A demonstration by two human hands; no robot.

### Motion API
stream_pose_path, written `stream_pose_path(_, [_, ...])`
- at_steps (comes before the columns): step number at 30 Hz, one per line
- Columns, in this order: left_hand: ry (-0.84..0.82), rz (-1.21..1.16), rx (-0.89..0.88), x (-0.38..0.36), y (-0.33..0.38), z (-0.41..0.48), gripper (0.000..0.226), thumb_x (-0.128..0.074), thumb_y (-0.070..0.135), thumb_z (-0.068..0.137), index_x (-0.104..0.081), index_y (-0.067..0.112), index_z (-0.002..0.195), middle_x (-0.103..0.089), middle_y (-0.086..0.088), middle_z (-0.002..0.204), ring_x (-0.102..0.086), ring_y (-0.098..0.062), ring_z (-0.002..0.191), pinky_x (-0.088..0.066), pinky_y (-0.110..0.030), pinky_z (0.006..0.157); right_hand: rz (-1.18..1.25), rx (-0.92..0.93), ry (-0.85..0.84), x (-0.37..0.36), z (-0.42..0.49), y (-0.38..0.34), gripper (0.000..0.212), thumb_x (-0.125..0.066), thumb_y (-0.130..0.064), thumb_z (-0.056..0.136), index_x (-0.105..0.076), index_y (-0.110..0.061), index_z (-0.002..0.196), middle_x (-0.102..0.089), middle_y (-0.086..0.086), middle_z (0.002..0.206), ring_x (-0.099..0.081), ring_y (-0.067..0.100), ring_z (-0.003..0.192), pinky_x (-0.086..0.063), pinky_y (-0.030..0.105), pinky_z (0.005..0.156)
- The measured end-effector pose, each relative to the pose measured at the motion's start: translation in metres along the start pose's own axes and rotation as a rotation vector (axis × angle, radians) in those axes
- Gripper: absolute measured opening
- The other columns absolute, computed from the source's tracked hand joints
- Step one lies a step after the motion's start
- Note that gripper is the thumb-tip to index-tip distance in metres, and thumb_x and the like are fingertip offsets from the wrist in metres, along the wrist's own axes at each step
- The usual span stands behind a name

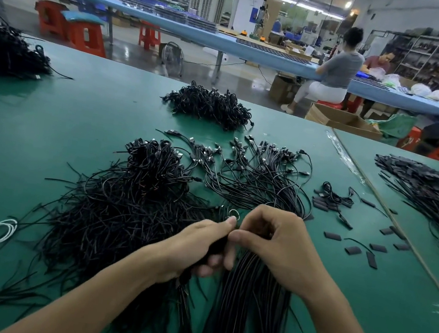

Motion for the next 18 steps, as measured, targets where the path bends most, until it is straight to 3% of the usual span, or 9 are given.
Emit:
stream_pose_path(3, [-0.125,-0.129,0.067,-0.004,-0.004,-0.006,0.063,-0.040,0.070,0.090,-0.045,0.020,0.052,-0.029,0.007,0.046,-0.025,-0.007,0.035,-0.018,-0.018,0.037,0.152,-0.006,-0.037,-0.003,0.002,0.004,0.020,-0.081,-0.027,0.077,-0.066,-0.014,0.078,-0.064,-0.006,0.069,-0.056,0.007,0.066,-0.047,0.024,0.065])
stream_pose_path(6, [-0.232,-0.225,0.068,-0.005,-0.001,-0.013,0.058,-0.050,0.061,0.089,-0.026,0.013,0.066,-0.028,0.006,0.045,-0.028,-0.006,0.033,-0.020,-0.016,0.034,0.338,-0.029,-0.210,-0.021,-0.003,0.004,0.021,-0.074,-0.024,0.081,-0.061,-0.008,0.085,-0.060,-0.005,0.075,-0.053,0.015,0.072,-0.046,0.031,0.069])
stream_pose_path(10, [-0.314,-0.216,0.117,-0.006,-0.005,-0.020,0.055,-0.039,0.050,0.101,-0.037,0.022,0.053,-0.045,0.004,0.049,-0.049,-0.008,0.041,-0.035,-0.014,0.037,0.275,-0.031,-0.267,-0.030,-0.008,0.004,0.021,-0.073,-0.028,0.088,-0.059,-0.012,0.086,-0.056,0.001,0.080,-0.048,0.020,0.075,-0.042,0.040,0.070])
stream_pose_path(12, [-0.274,-0.197,0.137,-0.005,-0.008,-0.019,0.058,-0.036,0.048,0.104,-0.039,0.023,0.052,-0.051,0.002,0.053,-0.055,-0.009,0.045,-0.039,-0.015,0.039,0.206,-0.049,-0.269,-0.032,-0.010,0.008,0.015,-0.068,-0.026,0.092,-0.057,-0.015,0.089,-0.058,-0.001,0.081,-0.051,0.017,0.076,-0.046,0.041,0.071])
stream_pose_path(15, [-0.050,-0.042,0.106,0.005,-0.014,-0.009,0.061,-0.039,0.049,0.102,-0.040,0.020,0.049,-0.051,-0.002,0.055,-0.055,-0.014,0.049,-0.043,-0.018,0.048,0.074,-0.092,-0.231,-0.034,-0.011,0.015,0.014,-0.062,-0.023,0.097,-0.052,-0.023,0.087,-0.064,0.004,0.083,-0.059,0.024,0.079,-0.051,0.051,0.077])
stream_pose_path(18, [0.126,0.067,0.072,0.014,-0.022,-0.002,0.061,-0.043,0.043,0.103,-0.049,0.004,0.057,-0.046,-0.007,0.059,-0.047,-0.019,0.057,-0.042,-0.022,0.059,-0.068,-0.082,-0.175,-0.035,-0.011,0.020,0.023,-0.062,-0.024,0.097,-0.048,-0.033,0.081,-0.056,-0.005,0.070,-0.048,0.014,0.064,-0.047,0.037,0.064])
Point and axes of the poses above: each hand's wrist, its own z-axis towards the middle knuckle, its own x-axis out of the back of the hand, y = z × x, the point moved 8 cm from there along z, towards the middle knuckle
